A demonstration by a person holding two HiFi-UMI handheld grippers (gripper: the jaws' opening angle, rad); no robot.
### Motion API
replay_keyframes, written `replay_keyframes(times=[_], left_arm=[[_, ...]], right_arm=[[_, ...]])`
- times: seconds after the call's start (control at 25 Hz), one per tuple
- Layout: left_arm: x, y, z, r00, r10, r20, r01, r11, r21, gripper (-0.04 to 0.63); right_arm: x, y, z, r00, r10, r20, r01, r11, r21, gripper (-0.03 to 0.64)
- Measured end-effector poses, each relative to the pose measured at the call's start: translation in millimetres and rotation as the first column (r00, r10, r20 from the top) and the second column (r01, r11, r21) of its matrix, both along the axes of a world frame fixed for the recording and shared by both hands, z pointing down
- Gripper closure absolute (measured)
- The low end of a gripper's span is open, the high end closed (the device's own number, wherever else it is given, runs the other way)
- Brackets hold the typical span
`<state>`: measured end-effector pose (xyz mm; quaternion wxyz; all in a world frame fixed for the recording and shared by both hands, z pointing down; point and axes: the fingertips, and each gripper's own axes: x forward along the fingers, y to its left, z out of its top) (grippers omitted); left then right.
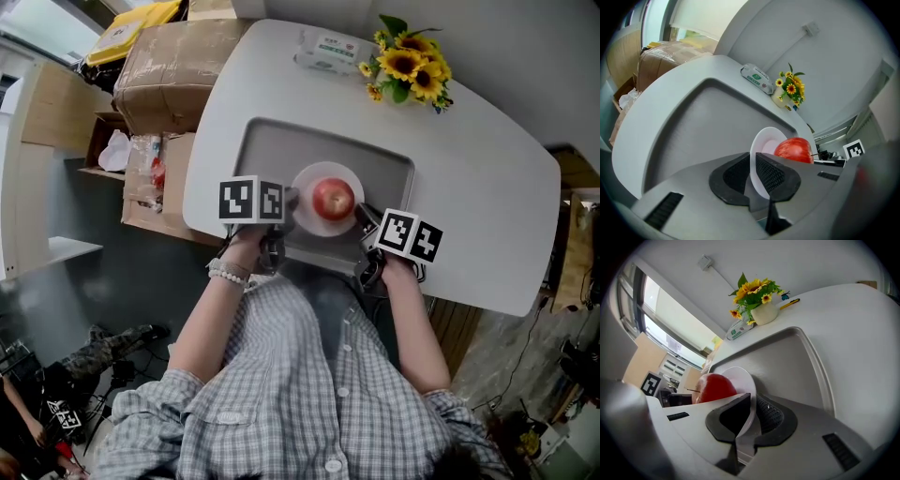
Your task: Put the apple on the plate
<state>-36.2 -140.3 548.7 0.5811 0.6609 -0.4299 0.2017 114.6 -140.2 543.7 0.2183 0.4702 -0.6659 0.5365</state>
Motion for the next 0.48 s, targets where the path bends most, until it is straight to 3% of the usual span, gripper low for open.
replay_keyframes(times=[0.48], left_arm=[[-3.5,2.8,15.5,0.999,0.037,-0.008,-0.037,0.999,-0.025,0.553]], right_arm=[[-4.8,-0.8,11.1,0.999,-0.011,-0.037,0.011,1.000,0.004,0.568]])
